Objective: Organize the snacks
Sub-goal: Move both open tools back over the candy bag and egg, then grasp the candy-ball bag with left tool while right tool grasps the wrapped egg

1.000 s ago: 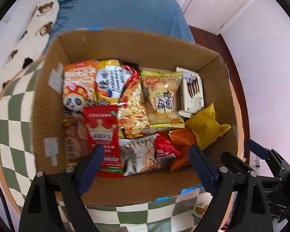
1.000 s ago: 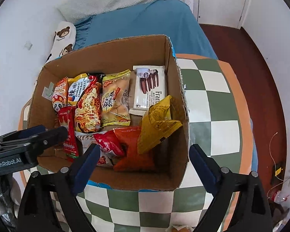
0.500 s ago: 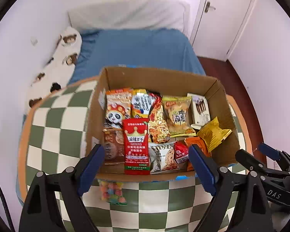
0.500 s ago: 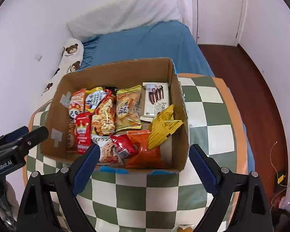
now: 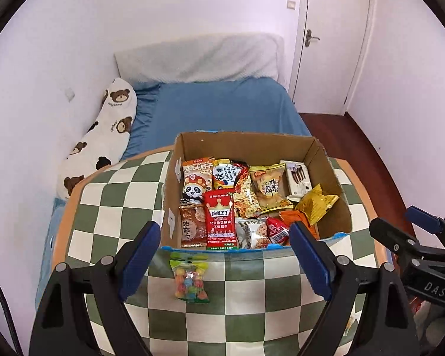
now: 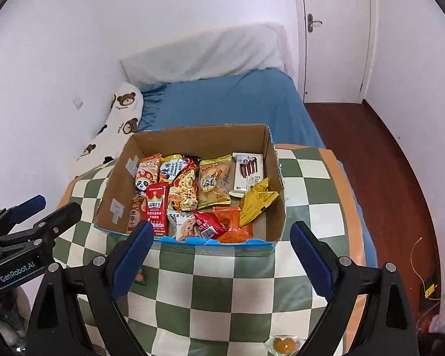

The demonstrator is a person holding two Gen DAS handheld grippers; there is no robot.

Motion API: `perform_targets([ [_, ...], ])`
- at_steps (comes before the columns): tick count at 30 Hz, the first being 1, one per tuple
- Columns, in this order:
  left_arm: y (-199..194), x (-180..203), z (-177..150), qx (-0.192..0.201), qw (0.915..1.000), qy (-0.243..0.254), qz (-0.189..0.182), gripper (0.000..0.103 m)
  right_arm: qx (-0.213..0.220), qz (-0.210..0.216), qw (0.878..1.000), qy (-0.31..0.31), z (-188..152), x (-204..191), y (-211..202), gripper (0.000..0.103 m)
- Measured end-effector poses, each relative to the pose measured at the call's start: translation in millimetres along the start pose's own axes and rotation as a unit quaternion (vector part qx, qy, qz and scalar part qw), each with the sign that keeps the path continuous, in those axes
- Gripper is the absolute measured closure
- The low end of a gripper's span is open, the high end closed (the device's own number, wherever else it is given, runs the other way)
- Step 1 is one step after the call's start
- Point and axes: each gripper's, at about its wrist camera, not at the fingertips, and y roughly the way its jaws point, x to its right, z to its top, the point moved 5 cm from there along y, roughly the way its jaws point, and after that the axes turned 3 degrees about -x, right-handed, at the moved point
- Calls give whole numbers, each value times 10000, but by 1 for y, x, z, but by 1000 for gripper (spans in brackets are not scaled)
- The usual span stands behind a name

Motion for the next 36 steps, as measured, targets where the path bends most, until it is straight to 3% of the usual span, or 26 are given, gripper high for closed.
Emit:
perform_targets([
  [5, -4, -1, -25, -131, 9999, -9, -13, 14, -199, 169, 9987, 446, -26, 17, -6, 8],
  [9, 27, -5, -62, -682, 9976, -95, -13, 14, -649, 193, 9909, 1164, -69, 57, 12, 8],
  [12, 55, -9, -92, -1139, 9933, -184, -2, 14, -1139, 49, 9775, 1776, -110, 96, 38, 8],
  [16, 90, -16, -125, -1630, 9860, -349, 33, 14, -1870, -12, 9478, 2583, -175, 141, 79, 8],
  [22, 130, -46, -163, -2262, 9702, -840, 229, 14, -2648, 8, 9097, 3200, -248, 161, 133, 8],
  [23, 133, -50, -166, -2309, 9686, -889, 248, 14, -2711, -6, 9065, 3236, -255, 161, 139, 10],
  [25, 138, -61, -170, -2395, 9654, -987, 289, 14, -2814, -45, 9023, 3265, -269, 158, 152, 22],
  [27, 140, -69, -168, -2383, 9652, -1031, 309, 14, -2779, -173, 9094, 3089, -271, 152, 160, 27],
  [30, 140, -77, -157, -2220, 9694, -973, 379, 14, -2685, -222, 9267, 2618, -262, 133, 169, 41],
  [36, 165, -78, -134, -2343, 9690, -754, 219, 14, -2767, -24, 9464, 1666, -238, 76, 198, 46],
])
